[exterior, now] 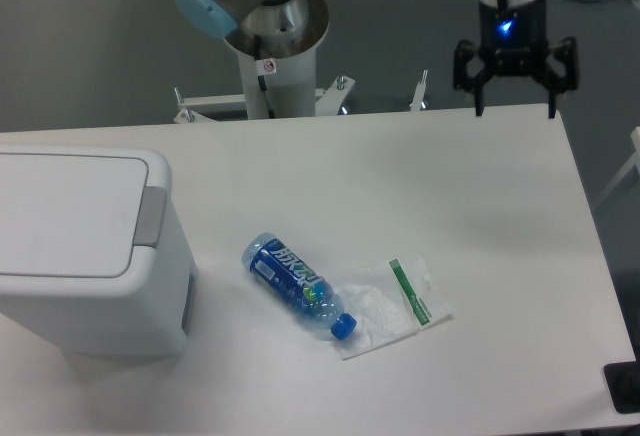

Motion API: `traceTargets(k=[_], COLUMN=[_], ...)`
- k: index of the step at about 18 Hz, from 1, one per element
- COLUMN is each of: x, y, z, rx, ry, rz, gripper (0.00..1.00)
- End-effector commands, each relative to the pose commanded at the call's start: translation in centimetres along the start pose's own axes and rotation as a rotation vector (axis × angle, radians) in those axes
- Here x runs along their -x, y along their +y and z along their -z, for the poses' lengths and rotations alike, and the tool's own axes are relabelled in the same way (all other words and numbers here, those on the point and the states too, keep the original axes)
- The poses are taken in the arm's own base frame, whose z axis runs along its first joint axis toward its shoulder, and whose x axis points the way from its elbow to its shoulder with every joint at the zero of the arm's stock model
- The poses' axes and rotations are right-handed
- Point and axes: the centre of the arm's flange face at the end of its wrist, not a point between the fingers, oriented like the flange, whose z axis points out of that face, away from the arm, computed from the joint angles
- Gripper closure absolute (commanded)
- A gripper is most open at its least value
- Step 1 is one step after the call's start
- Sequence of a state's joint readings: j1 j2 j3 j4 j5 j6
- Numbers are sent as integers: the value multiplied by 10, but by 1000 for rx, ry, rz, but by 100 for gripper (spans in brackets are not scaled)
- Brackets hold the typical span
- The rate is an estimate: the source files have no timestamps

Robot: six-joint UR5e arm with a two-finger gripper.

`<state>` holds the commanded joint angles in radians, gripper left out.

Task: Open the trash can
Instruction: 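Move the open gripper across the table to the trash can lid edge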

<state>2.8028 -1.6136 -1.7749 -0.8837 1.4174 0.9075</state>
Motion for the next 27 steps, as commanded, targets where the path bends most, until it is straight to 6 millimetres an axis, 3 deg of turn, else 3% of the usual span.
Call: traceTargets(k=[3, 7, 14, 20, 24, 27], x=[-22, -62, -129, -181, -200, -212], y=[-33, -80, -137, -156, -162, -164], z=[-5, 5, 50, 75, 87, 86], rx=[-22, -69, -225, -273, -287, -281], ry=[25, 49, 209, 291, 309, 325], rz=[113, 164, 295, 248, 234, 232], gripper=[0, 0, 0, 0, 0, 0])
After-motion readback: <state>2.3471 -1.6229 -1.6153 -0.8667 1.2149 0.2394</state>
